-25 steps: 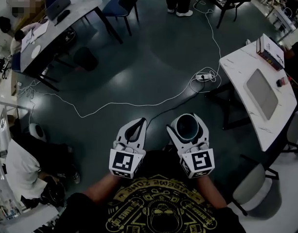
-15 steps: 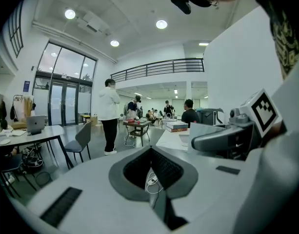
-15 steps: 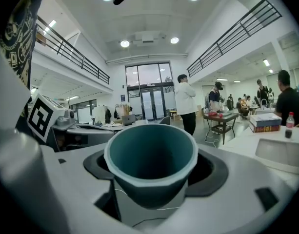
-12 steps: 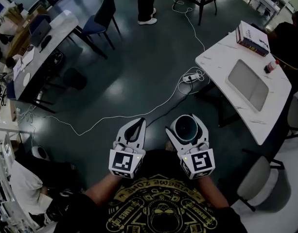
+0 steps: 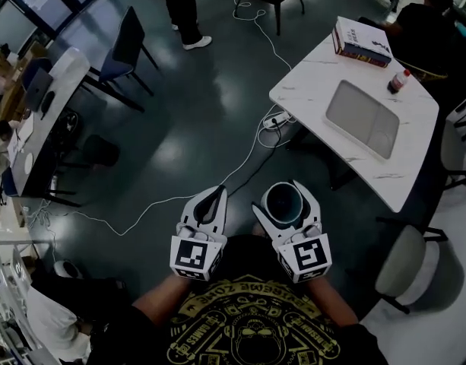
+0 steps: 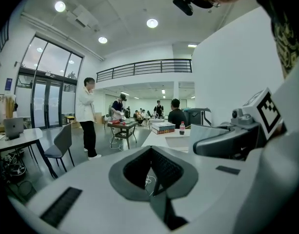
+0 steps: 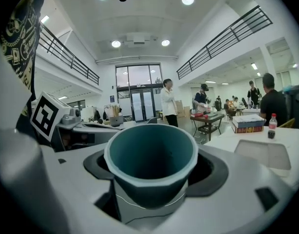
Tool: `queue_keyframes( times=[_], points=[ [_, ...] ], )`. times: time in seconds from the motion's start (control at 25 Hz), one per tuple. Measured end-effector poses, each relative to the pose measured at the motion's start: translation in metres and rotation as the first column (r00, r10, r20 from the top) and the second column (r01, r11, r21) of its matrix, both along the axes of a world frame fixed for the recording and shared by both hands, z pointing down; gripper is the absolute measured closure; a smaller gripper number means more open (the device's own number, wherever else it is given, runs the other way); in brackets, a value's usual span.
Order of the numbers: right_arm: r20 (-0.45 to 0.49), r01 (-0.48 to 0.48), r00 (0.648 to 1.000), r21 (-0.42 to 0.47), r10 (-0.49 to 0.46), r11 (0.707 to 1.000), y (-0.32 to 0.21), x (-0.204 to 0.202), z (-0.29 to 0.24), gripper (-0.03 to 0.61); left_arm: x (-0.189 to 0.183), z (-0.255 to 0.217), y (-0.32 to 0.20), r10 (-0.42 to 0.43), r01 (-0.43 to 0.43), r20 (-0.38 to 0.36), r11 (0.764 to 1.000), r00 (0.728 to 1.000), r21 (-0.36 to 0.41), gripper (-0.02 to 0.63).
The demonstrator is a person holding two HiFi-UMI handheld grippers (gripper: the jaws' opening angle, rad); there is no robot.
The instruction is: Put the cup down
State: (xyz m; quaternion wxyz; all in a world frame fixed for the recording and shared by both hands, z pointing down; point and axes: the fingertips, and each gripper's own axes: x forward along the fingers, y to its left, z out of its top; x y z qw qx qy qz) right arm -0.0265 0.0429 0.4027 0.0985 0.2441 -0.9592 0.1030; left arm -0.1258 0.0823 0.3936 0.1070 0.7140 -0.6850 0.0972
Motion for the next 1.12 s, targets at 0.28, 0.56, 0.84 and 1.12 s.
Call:
queue_keyframes(
  times=[0.28, 0.56, 0.84, 1.12],
  points=[
    [-0.011, -0.064, 0.998, 0.002, 0.064, 0.998, -0.023, 0.029, 0.001, 0.198, 0.026, -0.001, -0.021, 0.064, -0.064, 0.012, 0.998, 0.998, 0.001, 0.606],
    [-0.007, -0.126, 0.992, -0.002, 0.126, 0.992, -0.032, 0.05, 0.003, 0.198, 0.043, 0.002, -0.035, 0.12, -0.12, 0.012, 0.993, 0.993, -0.009, 0.606],
    [-0.018, -0.239, 0.971, 0.0, 0.239, 0.971, -0.053, 0.081, 0.01, 0.198, 0.076, 0.008, -0.073, 0.257, -0.257, 0.01, 0.967, 0.966, -0.008, 0.604],
    [-0.044, -0.363, 0.931, -0.013, 0.362, 0.932, -0.091, 0.11, 0.016, 0.198, 0.102, 0.014, -0.126, 0.384, -0.384, 0.005, 0.923, 0.923, -0.007, 0.606]
  ],
)
